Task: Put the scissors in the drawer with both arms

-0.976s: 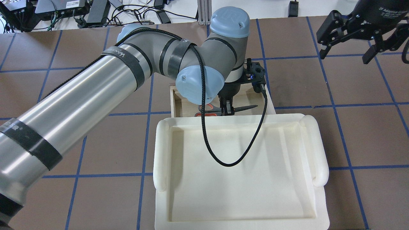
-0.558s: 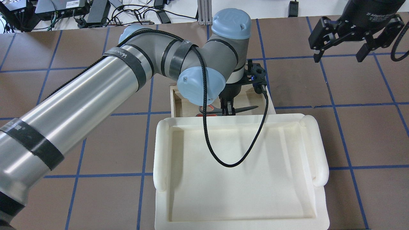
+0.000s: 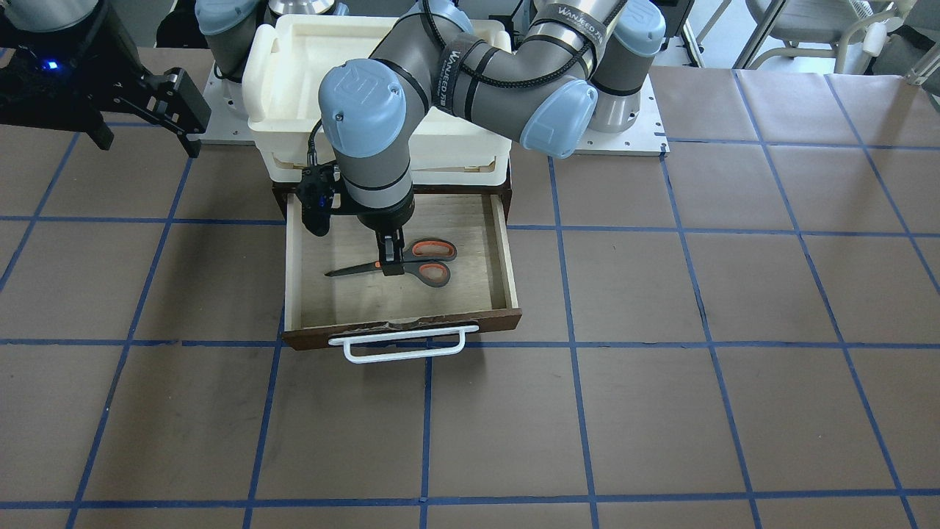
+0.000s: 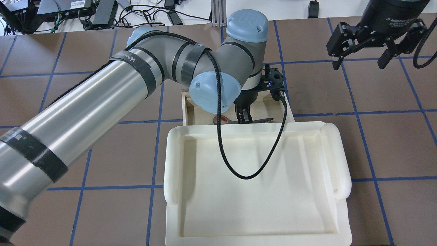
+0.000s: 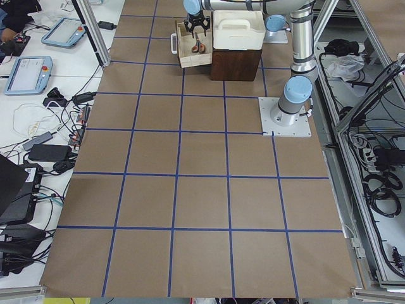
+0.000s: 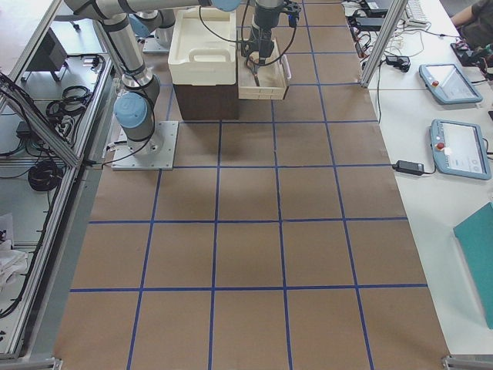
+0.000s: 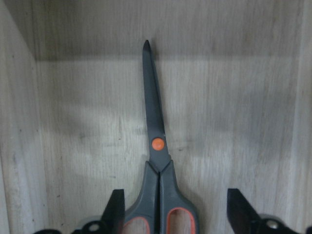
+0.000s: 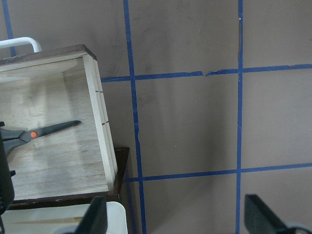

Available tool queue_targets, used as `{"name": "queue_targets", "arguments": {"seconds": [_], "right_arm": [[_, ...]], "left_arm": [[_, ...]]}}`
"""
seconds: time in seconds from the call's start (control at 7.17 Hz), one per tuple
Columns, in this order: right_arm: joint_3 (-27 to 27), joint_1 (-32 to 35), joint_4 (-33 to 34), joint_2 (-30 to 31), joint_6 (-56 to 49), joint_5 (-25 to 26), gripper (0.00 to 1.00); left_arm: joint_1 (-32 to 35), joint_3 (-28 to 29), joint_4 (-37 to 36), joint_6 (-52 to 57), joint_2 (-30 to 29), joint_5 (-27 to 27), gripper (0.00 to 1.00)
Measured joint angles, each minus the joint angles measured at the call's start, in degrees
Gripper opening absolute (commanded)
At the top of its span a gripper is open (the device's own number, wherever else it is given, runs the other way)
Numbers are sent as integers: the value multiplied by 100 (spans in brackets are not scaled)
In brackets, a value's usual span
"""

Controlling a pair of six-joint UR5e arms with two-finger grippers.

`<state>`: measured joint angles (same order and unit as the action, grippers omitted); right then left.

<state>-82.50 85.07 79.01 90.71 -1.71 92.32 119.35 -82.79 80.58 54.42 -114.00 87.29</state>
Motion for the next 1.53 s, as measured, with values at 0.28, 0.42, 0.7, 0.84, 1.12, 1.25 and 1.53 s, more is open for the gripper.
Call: {"name": "queue_targets", "arguments": {"seconds": [0.28,0.42,0.7,0.84,1.12,1.25,1.53], "right_arm": [[-16,0,22,1,4,-12,100],[-43,0,106,8,13,-15,100],[-93,20,248,18,52,-23,100],[-103,47,268,17,109,-35,100],[-155,235,287,5,366,-51,100],[-206,431,373,-23,493,-47,100],[-267,754,694,-157,757,-35,100]], "left_arm": [[0,1,2,-1,9,14,100],[0,4,2,-3,21,22,100],[-22,32,2,-15,140,9,100],[-90,74,2,-58,237,-7,100],[-514,149,29,-265,526,-34,100],[-811,180,51,-448,739,-30,100],[-1254,172,62,-1288,1236,93,100]]}}
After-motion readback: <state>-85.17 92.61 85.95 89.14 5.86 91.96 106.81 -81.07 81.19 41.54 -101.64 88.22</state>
